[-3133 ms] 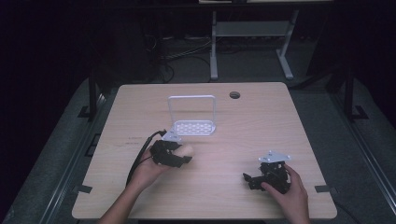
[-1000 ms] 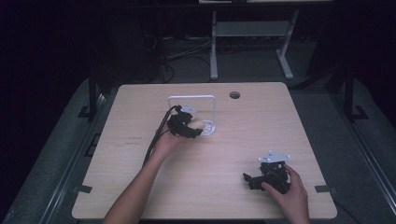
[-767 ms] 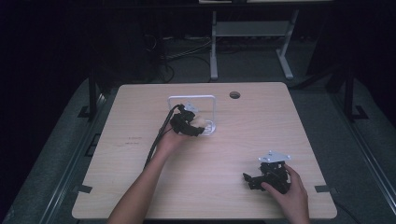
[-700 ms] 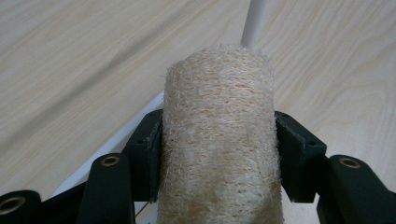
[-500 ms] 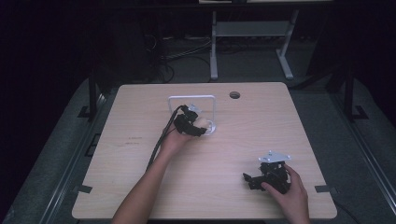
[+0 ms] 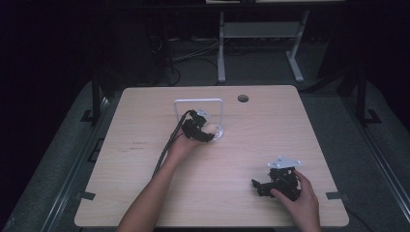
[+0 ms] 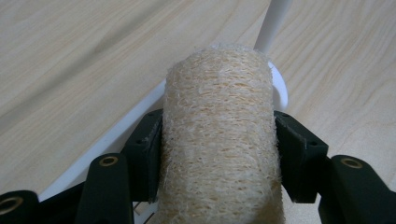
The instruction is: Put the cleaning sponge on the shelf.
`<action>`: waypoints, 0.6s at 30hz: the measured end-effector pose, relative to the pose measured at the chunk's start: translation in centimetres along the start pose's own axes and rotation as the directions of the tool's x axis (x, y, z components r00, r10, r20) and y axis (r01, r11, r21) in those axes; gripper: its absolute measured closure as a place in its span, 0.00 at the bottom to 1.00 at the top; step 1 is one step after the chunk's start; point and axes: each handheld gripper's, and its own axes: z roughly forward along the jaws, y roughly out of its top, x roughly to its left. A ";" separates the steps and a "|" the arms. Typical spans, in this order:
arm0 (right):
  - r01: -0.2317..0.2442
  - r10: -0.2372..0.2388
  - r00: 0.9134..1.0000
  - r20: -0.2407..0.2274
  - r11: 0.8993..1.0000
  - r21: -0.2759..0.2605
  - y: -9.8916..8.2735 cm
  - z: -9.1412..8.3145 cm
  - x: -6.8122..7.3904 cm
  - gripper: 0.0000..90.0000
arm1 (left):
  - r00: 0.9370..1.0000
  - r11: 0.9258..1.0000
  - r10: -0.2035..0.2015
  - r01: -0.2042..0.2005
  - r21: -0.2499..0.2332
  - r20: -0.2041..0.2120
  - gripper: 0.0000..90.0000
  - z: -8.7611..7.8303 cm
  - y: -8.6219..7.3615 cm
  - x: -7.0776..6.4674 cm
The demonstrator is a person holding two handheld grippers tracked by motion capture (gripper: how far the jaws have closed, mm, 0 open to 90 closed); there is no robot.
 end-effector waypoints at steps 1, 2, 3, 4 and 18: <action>-0.001 0.001 1.000 0.000 1.000 0.000 0.0 0.0 0.0 0.01 | 1.000 1.000 0.001 -0.001 0.000 -0.002 0.43 0.0 0.0 -0.1; 0.000 0.000 1.000 0.000 1.000 0.000 0.0 0.0 0.0 0.01 | 1.000 1.000 0.001 -0.001 0.000 -0.002 0.42 0.0 0.0 -0.1; 0.000 0.000 1.000 0.000 1.000 0.000 0.0 0.0 0.0 0.01 | 1.000 1.000 0.003 -0.003 0.000 -0.004 0.41 0.0 0.0 -0.1; -0.001 0.001 1.000 0.000 1.000 0.000 0.0 0.0 0.0 0.01 | 1.000 1.000 0.004 -0.004 -0.004 -0.008 0.40 -0.1 0.1 -0.1; -0.002 0.002 1.000 0.000 1.000 -0.001 0.0 0.0 0.0 0.01 | 1.000 0.998 -0.021 0.019 -0.064 -0.019 0.39 -2.7 -0.2 -0.3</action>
